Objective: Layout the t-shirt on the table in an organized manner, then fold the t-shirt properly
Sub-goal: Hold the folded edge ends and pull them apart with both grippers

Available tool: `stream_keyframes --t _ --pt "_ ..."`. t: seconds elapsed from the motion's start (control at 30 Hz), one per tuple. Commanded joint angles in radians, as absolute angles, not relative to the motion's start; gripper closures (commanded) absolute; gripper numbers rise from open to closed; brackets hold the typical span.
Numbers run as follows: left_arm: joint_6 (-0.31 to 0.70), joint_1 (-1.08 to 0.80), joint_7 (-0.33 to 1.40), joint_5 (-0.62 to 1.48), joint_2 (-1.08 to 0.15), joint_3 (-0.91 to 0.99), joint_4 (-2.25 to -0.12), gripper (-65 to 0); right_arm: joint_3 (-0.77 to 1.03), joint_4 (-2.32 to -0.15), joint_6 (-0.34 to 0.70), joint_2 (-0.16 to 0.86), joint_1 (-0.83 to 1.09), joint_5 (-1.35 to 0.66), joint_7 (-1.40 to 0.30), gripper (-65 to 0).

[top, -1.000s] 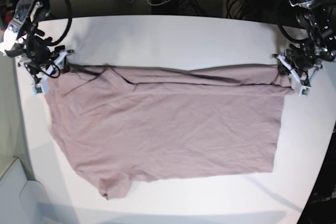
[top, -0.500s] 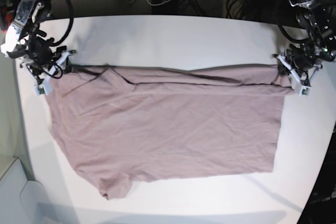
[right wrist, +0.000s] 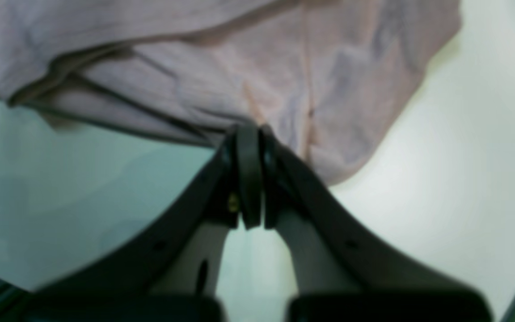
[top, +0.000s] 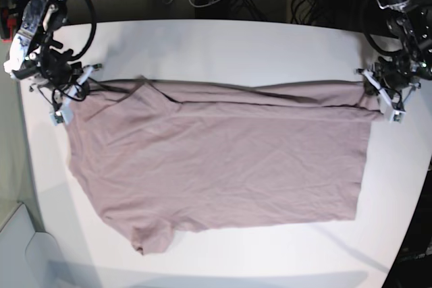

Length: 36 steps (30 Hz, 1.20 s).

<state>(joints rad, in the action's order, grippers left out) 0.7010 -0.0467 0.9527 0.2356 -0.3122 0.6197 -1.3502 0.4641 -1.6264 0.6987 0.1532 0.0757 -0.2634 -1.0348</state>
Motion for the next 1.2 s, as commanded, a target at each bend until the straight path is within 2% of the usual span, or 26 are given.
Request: stream_keyframes --t 0.0,0.53,0.63,0.8,0.87,0.93,1.17 --pt "0.698 -0.036 0.943 0.242 -0.343 0.624 -1.371 -0.1 0.472 -1.641 0.698 0.177 0.061 -0.266 -1.02 0.0" --pt "0.698 -0.036 0.943 0.242 -0.371 0.624 -1.371 -0.1 0.463 -1.65 0.698 0.177 0.051 -0.268 -1.03 0.0" --pt "0.698 -0.036 0.943 0.242 -0.367 0.624 -1.371 -0.1 0.463 -1.658 0.698 0.174 0.064 -0.269 -1.035 -7.2" --pt "0.698 -0.027 0.943 0.242 -0.367 0.624 -1.371 -0.1 0.466 -1.77 0.698 0.133 0.064 -0.269 -1.101 -28.5" --pt "0.698 -0.018 0.943 0.24 -0.367 0.622 -1.371 -0.1 0.469 -1.813 0.698 0.111 0.064 -0.269 -1.125 -34.6" --pt "0.698 -0.018 0.943 0.24 -0.367 0.622 -1.371 -0.1 0.469 -1.836 0.698 0.091 0.064 -0.269 -1.138 -37.3" --pt "0.698 -0.018 0.943 0.24 -0.369 0.622 -1.369 -0.1 0.464 -1.785 0.698 0.054 0.099 -0.266 -1.127 -37.3"
